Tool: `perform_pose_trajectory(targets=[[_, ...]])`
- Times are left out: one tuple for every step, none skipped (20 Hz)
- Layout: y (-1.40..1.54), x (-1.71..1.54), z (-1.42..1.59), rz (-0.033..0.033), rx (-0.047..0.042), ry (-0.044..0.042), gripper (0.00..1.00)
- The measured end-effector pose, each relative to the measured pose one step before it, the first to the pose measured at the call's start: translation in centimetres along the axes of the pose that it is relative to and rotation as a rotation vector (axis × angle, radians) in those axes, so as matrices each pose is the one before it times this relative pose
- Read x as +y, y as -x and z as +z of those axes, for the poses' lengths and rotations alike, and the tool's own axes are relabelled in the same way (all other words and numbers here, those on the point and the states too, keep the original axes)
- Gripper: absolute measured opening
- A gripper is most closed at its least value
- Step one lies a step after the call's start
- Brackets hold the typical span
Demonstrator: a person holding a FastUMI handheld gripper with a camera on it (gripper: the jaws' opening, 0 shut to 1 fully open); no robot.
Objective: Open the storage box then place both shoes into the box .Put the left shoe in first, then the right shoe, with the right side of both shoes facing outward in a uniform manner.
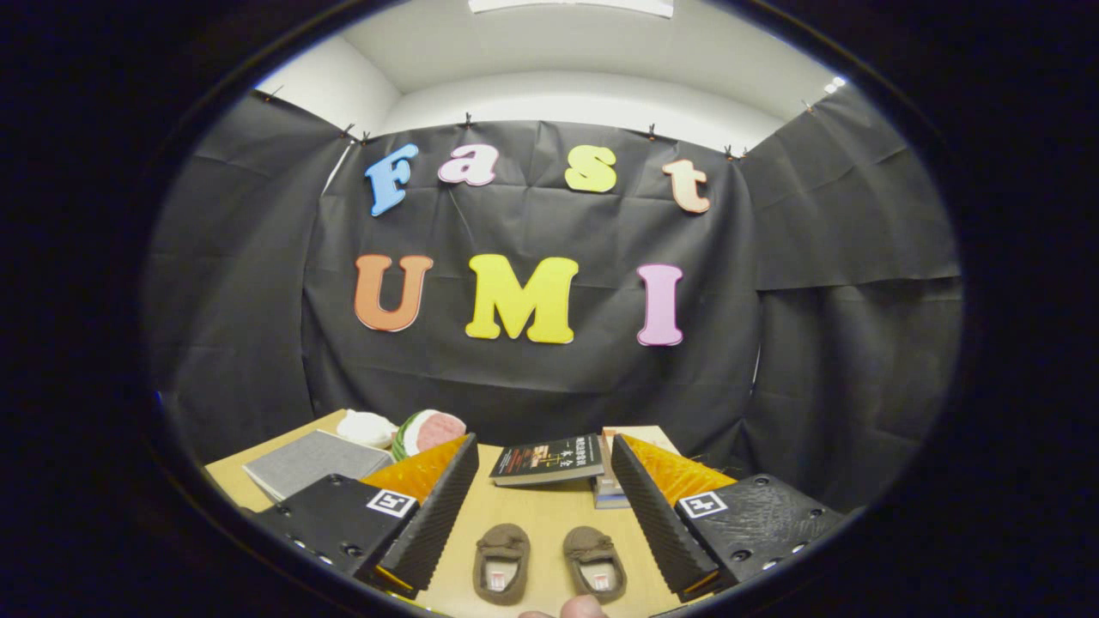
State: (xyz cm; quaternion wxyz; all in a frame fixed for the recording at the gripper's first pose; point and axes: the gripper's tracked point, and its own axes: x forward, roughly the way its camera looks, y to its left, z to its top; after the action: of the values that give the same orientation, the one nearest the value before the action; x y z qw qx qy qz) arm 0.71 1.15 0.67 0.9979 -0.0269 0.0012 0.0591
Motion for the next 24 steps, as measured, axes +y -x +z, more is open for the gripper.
perform_pose_trajectory(targets=[[-0.139, 0.339, -0.131, 0.01273, 0.00652, -0.00001, 0.95], [-0.059, 0.336, -0.132, 0.01469, 0.0048, -0.00153, 0.95], [-0.129, 0.35, 0.084, 0.00946, 0.00251, -0.00144, 0.95], [-0.273, 0.108, -0.055, 0.0098, 0.00093, -0.00144, 0.95], [-0.149, 0.357, -0.014, 0.0104, 0.00324, 0.00019, 0.95], [-0.081, 0.383, -0.029, 0.01075, 0.00031, 0.00064, 0.95], [-0.023, 0.304, 0.163, 0.01018, -0.00145, 0.00116, 0.95], [-0.219, 0.279, -0.076, 0.0098, -0.00012, 0.00074, 0.95], [-0.061, 0.334, 0.087, 0.00985, -0.00061, 0.00063, 0.95], [-0.174, 0.369, -0.047, 0.00867, 0.00245, -0.00121, 0.95], [-0.117, 0.444, -0.157, 0.01455, 0.00427, -0.005, 0.95], [-0.08, 0.48, -0.191, 0.01672, 0.00609, -0.0055, 0.95], [-0.167, 0.425, -0.208, 0.01464, 0.00666, -0.00725, 0.95], [-0.199, 0.402, -0.286, 0.01469, 0.00801, -0.00938, 0.95], [-0.288, 0.592, -0.339, 0.02374, 0.01077, -0.01371, 0.95], [-0.276, 1.006, -0.692, 0.03684, 0.02019, -0.01747, 0.95], [-0.31, 0.882, -0.76, 0.03433, 0.02386, -0.02142, 0.95], [-0.413, 0.484, -0.641, 0.02398, 0.02071, -0.02446, 0.95], [-0.447, 0.759, -0.876, 0.03215, 0.02304, -0.02756, 0.95], [-0.639, 0.881, -1.257, 0.02457, 0.02954, -0.02903, 0.95], [-0.61, 0.749, -1.17, 0.03079, 0.03611, -0.03221, 0.95], [-0.875, 0.836, -1.459, 0.03394, 0.03812, -0.03518, 0.95], [-0.874, 0.879, -1.506, 0.03583, 0.04531, -0.03822, 0.95], [-0.813, 0.631, -1.556, 0.03831, 0.04481, -0.04224, 0.95]])
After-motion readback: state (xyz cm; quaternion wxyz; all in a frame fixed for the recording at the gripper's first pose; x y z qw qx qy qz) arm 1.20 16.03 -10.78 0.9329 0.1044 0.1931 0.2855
